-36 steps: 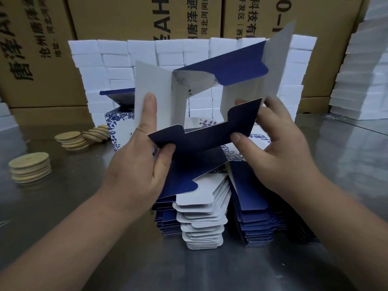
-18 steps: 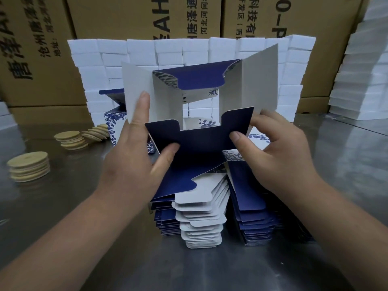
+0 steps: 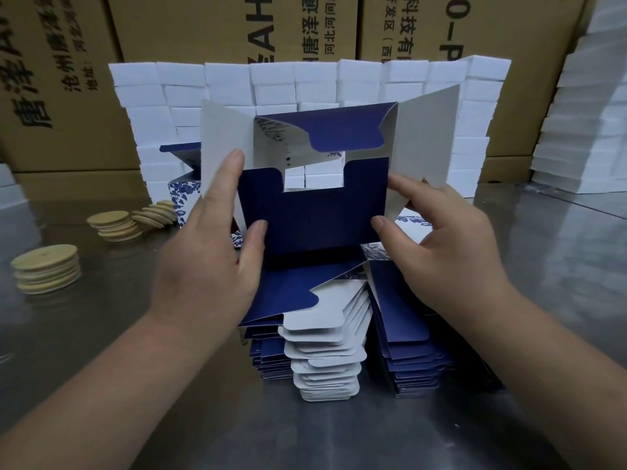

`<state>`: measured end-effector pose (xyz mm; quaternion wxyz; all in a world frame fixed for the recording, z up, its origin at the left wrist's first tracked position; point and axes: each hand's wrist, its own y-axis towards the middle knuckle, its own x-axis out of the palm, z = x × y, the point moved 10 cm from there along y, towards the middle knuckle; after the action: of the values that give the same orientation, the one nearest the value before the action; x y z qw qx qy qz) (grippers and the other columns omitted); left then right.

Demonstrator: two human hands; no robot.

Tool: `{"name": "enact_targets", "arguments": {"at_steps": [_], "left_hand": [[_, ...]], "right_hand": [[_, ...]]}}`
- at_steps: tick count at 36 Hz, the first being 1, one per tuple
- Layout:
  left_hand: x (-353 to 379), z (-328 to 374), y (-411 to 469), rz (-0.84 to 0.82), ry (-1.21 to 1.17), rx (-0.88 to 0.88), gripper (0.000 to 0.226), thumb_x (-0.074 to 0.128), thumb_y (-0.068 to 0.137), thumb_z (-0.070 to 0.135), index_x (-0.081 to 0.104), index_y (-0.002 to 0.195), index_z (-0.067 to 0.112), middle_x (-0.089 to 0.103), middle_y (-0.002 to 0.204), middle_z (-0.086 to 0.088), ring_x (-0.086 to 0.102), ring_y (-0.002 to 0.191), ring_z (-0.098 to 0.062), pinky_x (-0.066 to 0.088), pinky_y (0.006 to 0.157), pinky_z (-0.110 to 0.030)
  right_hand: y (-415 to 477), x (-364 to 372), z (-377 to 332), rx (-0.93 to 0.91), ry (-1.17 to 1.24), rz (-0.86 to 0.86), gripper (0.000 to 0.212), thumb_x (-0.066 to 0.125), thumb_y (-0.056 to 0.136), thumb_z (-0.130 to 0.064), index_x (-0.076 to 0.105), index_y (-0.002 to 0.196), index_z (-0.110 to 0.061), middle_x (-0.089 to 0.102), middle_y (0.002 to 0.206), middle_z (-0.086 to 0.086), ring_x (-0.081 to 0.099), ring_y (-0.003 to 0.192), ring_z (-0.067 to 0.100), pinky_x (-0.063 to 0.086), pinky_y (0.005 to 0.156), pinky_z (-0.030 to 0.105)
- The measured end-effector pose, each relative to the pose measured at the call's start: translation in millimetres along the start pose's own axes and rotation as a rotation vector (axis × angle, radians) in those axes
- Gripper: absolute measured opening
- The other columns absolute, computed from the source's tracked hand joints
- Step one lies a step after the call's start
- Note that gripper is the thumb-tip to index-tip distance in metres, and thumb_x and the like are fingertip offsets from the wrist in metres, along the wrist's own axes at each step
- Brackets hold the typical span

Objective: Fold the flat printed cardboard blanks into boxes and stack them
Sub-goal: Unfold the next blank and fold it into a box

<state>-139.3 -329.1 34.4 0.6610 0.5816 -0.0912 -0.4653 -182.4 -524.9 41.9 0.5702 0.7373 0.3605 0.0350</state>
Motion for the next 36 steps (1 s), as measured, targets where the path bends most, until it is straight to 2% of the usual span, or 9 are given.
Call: {"name": "enact_targets", "arguments": {"at_steps": [3,8,15,17,20,22,25,31,36], "left_hand": [[-2.3,0.3,0.7,0.033,-0.064,0.018,0.05,0.059,0.086,0.02,0.038,0.131,0.026,0.057,0.113,0.008,0.046,0.06,-0.001,0.036,0.063,-0.017],[-4.5,1.8,2.1,0.041,-0.013,0.053,0.028,0.054,0.085,0.014,0.06,0.111,0.008,0.062,0.09,-0.002,0.051,0.075,-0.01,0.036,0.061,-0.019],[-4.6,4.6,3.5,0.043,0.055,0.089,0.018,0.055,0.084,0.014,0.071,0.091,0.008,0.066,0.082,-0.011,0.046,0.078,-0.015,0.031,0.058,-0.005],[0.6,4.5,4.4,0.017,0.061,0.102,0.016,0.058,0.08,0.01,0.072,0.088,0.008,0.062,0.083,-0.012,0.05,0.079,-0.016,0.03,0.057,-0.018],[8.7,4.2,4.9,-0.035,0.021,0.119,0.019,0.055,0.08,0.009,0.072,0.089,0.007,0.056,0.087,-0.007,0.052,0.084,-0.017,0.032,0.064,-0.02],[8.9,4.4,4.6,-0.043,-0.032,0.102,0.021,0.053,0.081,0.009,0.07,0.094,0.006,0.048,0.09,0.0,0.04,0.082,0.001,0.032,0.065,-0.005],[11.3,3.4,3.3,-0.072,-0.064,0.071,0.028,0.051,0.083,0.011,0.065,0.107,0.007,0.044,0.096,0.003,0.031,0.081,0.01,0.023,0.076,0.01],[19.6,1.3,5.9,-0.157,-0.048,0.049,0.044,0.05,0.091,0.005,0.046,0.135,0.007,0.04,0.095,0.007,0.03,0.082,0.004,0.02,0.072,0.01],[28.3,4.3,3.9,-0.232,-0.071,0.08,0.054,0.04,0.084,0.017,0.045,0.136,0.004,0.041,0.103,0.003,0.036,0.103,-0.008,0.013,0.077,0.013]], "right_hand": [[0.0,2.5,0.5,0.013,-0.017,-0.015,0.044,0.056,0.079,-0.025,0.054,0.12,-0.039,0.064,0.089,0.003,0.042,0.078,-0.001,0.033,0.066,0.012],[-0.5,5.2,7.1,0.061,-0.025,-0.038,0.049,0.062,0.083,-0.027,0.054,0.131,-0.022,0.058,0.101,-0.008,0.046,0.093,-0.001,0.036,0.078,0.017],[0.3,8.2,8.1,0.063,-0.068,-0.065,0.055,0.06,0.081,-0.032,0.049,0.134,-0.031,0.055,0.095,-0.012,0.039,0.083,-0.006,0.032,0.072,0.001],[0.0,7.6,5.8,0.06,-0.052,-0.058,0.053,0.053,0.078,-0.032,0.049,0.131,-0.039,0.056,0.09,-0.013,0.043,0.085,-0.005,0.034,0.071,0.005],[0.1,6.9,3.3,0.044,-0.054,-0.044,0.052,0.053,0.079,-0.027,0.052,0.131,-0.032,0.054,0.079,-0.013,0.044,0.082,0.001,0.033,0.068,0.008],[-0.1,5.8,1.6,0.025,-0.07,-0.026,0.051,0.054,0.08,-0.023,0.055,0.131,-0.021,0.051,0.074,-0.011,0.045,0.082,0.007,0.031,0.062,0.015],[-0.9,3.8,1.8,0.021,-0.066,0.001,0.05,0.056,0.079,-0.022,0.057,0.129,-0.016,0.046,0.071,-0.019,0.045,0.082,0.008,0.031,0.061,0.015],[-0.5,4.0,6.9,0.071,-0.037,0.001,0.05,0.055,0.08,-0.023,0.056,0.129,-0.026,0.045,0.073,-0.03,0.044,0.078,0.0,0.033,0.072,0.0],[-1.9,7.6,16.7,0.136,-0.043,-0.036,0.048,0.062,0.085,-0.021,0.054,0.132,-0.024,0.054,0.09,-0.01,0.046,0.082,0.001,0.031,0.068,0.01]]}}
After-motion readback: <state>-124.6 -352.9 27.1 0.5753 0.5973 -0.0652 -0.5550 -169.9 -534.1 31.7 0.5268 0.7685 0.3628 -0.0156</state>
